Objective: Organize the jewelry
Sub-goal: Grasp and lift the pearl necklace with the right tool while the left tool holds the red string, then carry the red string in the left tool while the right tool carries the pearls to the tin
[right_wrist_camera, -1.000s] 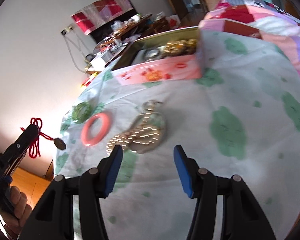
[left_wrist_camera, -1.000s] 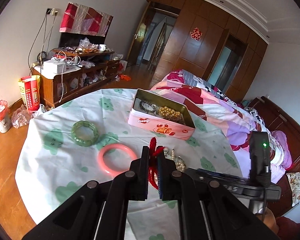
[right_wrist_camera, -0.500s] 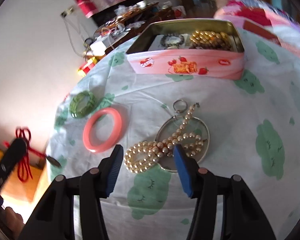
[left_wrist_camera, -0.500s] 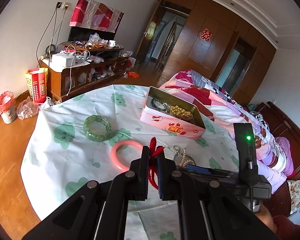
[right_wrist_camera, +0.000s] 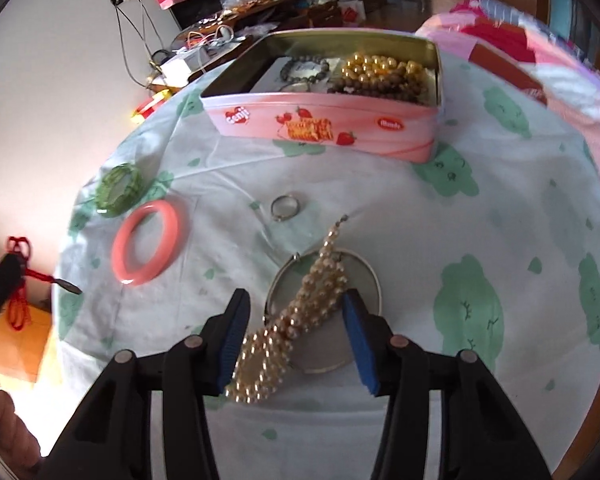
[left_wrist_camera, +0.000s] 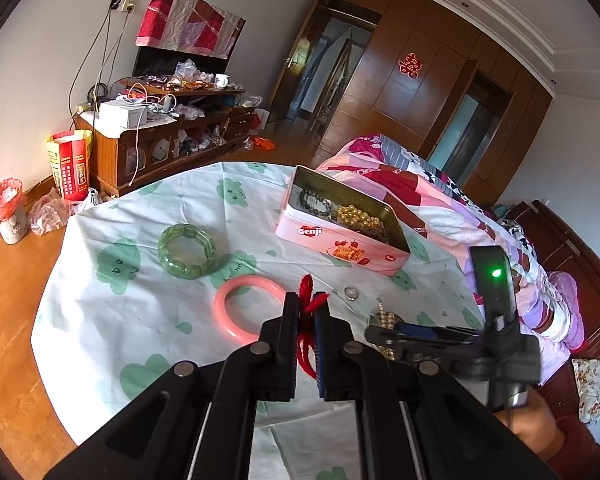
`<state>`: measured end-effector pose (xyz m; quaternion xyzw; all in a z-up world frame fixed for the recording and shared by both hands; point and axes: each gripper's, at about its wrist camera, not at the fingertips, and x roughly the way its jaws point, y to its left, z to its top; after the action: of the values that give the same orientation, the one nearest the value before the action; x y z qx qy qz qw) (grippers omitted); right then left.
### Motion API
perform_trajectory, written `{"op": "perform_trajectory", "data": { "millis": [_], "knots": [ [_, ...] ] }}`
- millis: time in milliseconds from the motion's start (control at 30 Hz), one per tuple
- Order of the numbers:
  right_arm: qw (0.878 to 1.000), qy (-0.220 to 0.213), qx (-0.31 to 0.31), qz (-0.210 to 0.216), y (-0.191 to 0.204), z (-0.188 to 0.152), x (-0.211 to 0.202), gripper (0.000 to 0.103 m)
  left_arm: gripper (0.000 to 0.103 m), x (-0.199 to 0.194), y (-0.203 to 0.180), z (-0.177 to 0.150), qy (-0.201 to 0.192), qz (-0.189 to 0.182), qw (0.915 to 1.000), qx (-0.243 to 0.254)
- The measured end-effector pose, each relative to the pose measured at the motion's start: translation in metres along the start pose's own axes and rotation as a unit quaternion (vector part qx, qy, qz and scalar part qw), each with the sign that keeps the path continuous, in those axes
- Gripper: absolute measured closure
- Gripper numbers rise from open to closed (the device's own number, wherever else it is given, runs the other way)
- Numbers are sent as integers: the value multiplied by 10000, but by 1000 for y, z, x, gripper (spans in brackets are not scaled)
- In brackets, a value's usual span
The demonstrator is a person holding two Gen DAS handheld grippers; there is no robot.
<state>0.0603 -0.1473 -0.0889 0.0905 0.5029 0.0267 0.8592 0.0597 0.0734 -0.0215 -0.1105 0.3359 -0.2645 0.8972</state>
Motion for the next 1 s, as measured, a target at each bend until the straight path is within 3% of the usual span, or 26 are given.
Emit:
{"op": "perform_trajectory", "data": {
  "millis": [133, 167, 233, 367, 700, 1000],
  "knots": [
    [9955, -339, -590, -663, 20, -9, 4, 68, 97, -2, -4, 1, -7, -1, 9999, 112],
    [9957, -396, -636, -550, 20, -11, 3, 80, 97, -3, -5, 1, -8, -10, 9999, 129],
    [9971, -371, -535, -403, 14, -11, 0, 90, 97, -4, -7, 1, -27, -30, 9999, 141],
    [9984, -503, -202, -134, -1, -8, -13, 91, 97, -5, -10, 2, -54, -61, 9998, 173],
    [9858, -1507, 89, 740, -12, 9, -97, 94, 97, -10, -28, 17, -245, -256, 9988, 349],
    [9736, -1881, 260, 1270, -23, 20, -117, 94, 97, -5, -41, 27, -299, -403, 9977, 453]
  ]
}}
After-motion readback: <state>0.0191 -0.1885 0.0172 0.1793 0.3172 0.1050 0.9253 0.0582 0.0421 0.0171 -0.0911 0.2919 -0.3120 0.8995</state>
